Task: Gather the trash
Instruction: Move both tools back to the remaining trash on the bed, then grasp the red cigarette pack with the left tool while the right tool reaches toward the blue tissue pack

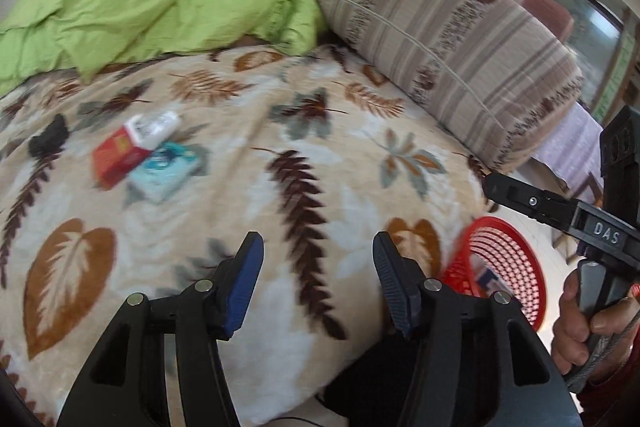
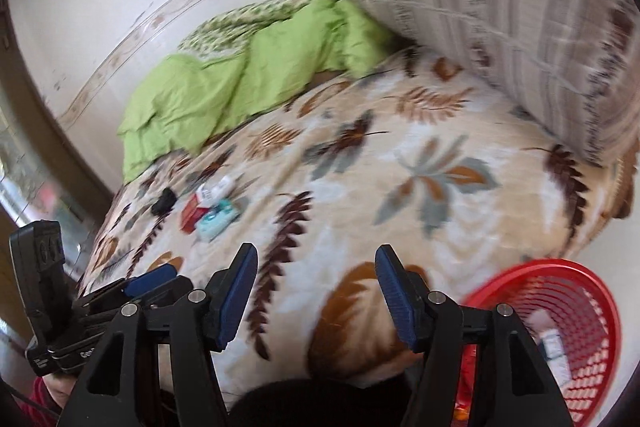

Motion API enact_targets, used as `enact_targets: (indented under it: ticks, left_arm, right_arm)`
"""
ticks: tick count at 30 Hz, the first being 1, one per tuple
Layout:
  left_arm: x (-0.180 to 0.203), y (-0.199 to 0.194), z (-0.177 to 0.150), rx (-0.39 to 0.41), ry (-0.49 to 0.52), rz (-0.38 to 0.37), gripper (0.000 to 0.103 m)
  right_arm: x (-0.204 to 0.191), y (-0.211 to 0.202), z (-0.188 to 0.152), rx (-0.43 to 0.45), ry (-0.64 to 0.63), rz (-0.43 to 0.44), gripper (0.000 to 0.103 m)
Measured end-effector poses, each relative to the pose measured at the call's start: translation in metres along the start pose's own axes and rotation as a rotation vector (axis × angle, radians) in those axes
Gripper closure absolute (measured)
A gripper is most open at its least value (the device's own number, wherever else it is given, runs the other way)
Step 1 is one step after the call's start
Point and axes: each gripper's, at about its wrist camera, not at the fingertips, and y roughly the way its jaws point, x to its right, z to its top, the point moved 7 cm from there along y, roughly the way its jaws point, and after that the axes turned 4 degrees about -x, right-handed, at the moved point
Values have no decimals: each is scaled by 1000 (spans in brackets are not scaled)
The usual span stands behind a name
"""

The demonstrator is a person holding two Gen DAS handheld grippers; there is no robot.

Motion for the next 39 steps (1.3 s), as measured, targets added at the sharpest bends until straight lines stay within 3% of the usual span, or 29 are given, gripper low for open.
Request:
enact_targets:
  ticks: [6,12,17,22,25,28,35,39]
  left_arm:
    - [-79,-12,3,65,-82,146,45]
    - [-158,-14,-5,80,-256,201,45]
    - [-204,-12,-6,94,-378,221,45]
    - [-220,-5,0,98,-415,248,45]
    - [-225,0,4,93,-401,273,45]
    - [-230,3,8,92,-399,278,44]
    - [-249,11,30,124,-406,281,39]
    - [-259,22,52,148,-395,275,35]
  right_arm:
    - [-71,52,10,-69,-96,75,35]
    - [-120,120,16,-166,-71,154,32]
    - [-131,184,28,-215,-18,137,32]
    - [-130,237,44,-231,-4,91,32]
    - [-125,261,48,-248,12,86,43]
    - [-129,273,39,-301,1,129,54]
    - [-180,236,-14,-497,-180,377,55]
    - [-166,220,2,-395,-200,294,55]
